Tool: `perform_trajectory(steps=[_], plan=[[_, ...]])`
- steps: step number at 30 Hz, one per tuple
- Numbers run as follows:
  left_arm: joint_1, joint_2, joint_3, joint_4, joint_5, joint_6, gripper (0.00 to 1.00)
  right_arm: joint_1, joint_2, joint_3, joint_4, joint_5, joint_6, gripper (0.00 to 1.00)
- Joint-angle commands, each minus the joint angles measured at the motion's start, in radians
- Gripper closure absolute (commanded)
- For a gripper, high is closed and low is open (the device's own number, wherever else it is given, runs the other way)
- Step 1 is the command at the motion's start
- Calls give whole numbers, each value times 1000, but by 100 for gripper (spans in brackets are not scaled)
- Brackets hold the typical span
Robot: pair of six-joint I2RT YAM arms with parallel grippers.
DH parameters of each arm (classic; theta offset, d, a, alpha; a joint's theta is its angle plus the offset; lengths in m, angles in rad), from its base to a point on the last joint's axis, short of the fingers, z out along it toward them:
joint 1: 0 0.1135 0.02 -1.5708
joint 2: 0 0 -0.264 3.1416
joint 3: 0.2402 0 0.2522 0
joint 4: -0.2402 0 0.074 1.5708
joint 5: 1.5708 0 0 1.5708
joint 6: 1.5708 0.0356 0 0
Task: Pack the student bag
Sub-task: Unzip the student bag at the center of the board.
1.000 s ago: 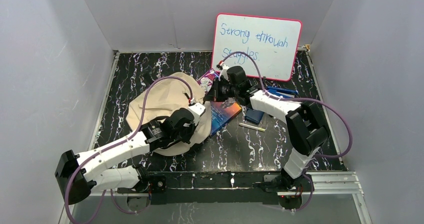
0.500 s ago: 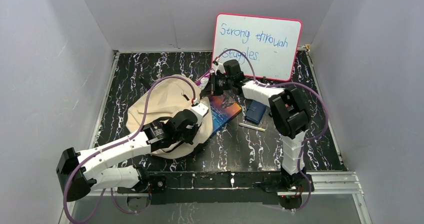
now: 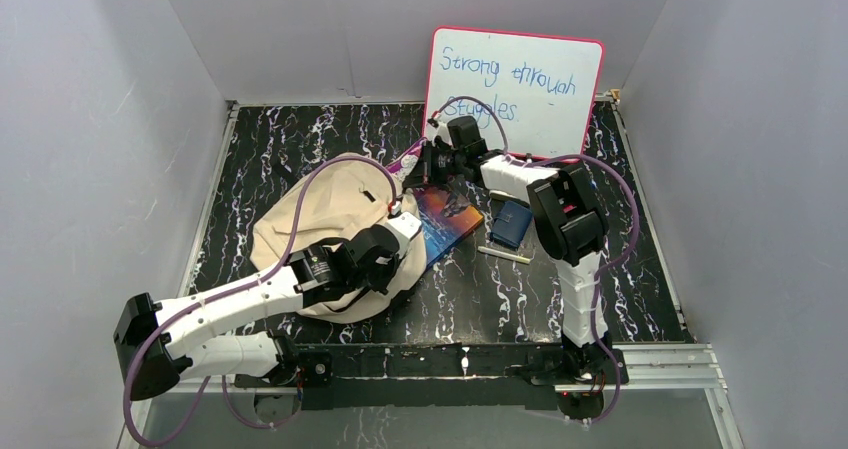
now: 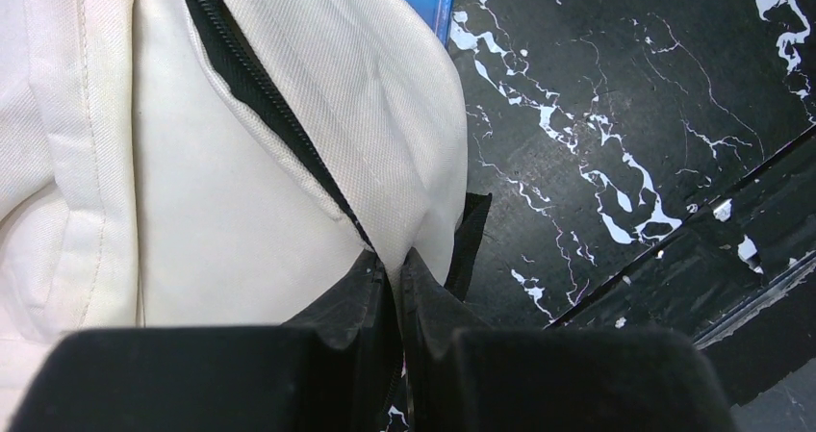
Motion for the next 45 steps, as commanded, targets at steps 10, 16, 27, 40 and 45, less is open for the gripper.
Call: perform_trajectory(steps=[10, 16, 27, 40, 45], plan=[[-42, -36, 44, -87, 128, -36, 100, -111, -15, 67, 207, 122, -59, 100], [-42, -61, 39, -77, 115, -56, 100, -111, 66, 151, 267, 30, -65, 100], [-41, -55, 19, 22, -129, -158, 100, -114, -73, 54, 171, 151, -120, 49], [90, 162, 193, 221, 47, -30, 100, -116, -637, -480, 73, 363, -119, 33], [116, 304, 253, 319, 173, -32, 100, -116, -785, -626, 35, 365, -85, 31]])
